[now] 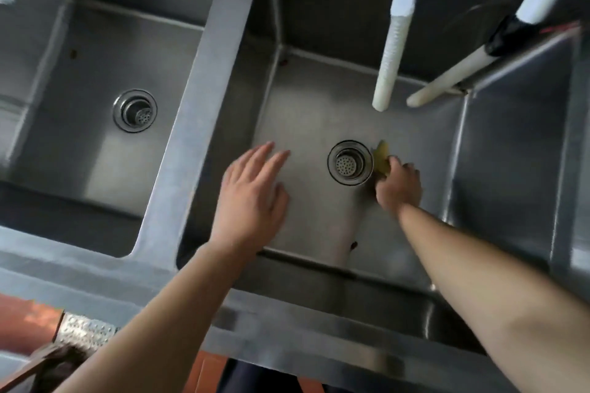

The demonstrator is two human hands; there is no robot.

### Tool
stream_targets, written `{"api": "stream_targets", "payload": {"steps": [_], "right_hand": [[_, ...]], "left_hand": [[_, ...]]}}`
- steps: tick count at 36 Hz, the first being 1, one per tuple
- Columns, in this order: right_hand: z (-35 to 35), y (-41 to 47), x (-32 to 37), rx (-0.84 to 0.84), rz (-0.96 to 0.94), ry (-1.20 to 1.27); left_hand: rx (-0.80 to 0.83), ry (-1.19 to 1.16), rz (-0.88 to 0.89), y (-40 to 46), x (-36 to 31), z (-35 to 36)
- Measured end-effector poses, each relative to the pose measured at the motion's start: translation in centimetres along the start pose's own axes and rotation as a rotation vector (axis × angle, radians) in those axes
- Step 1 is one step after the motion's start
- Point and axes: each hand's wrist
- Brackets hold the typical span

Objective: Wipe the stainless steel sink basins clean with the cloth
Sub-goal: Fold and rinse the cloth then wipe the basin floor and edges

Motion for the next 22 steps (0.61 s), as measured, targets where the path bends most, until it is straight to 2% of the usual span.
{"api": "stream_targets", "payload": {"steps": [1, 3, 5, 7, 11, 15, 22], "right_hand": [[-0.3, 0.9, -0.4, -0.022, 0.028, -0.003], [-0.2, 2.6, -1.0, -0.022, 0.109, 0.023], [0.7, 3.7, -1.5, 0.045, 0.187, 0.068], [2.3, 4.1, -2.1, 0.107, 0.224, 0.091], [4.8, 4.2, -2.8, 0.054, 0.149, 0.114], [5.3, 4.6, -1.7, 0.056, 0.135, 0.288], [3.3, 7.1, 5.3, 0.106, 0.001, 0.407]], "left_hand": [[0.135, -0.028, -0.045, 0.4, -0.4, 1.4], [0.39, -0.101, -0.242, 1.5, -0.3, 4.7], [0.602, 0.025, -0.389, 2.7, 0.7, 8.0], [0.734, 0.157, -0.449, 3.6, 2.0, 10.5], [0.717, 0.172, -0.484, 3.7, 4.4, 13.1], [0.804, 0.23, -0.448, 4.0, 6.1, 14.5], [0.786, 0.214, -0.454, 3.4, 6.8, 15.6]]}}
Point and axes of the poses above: each hand's wrist, its own y-axis towards the middle knuckle, its own z-axis out of the palm, x = y × z, and after that the axes turned 8 degrees about x, right-handed
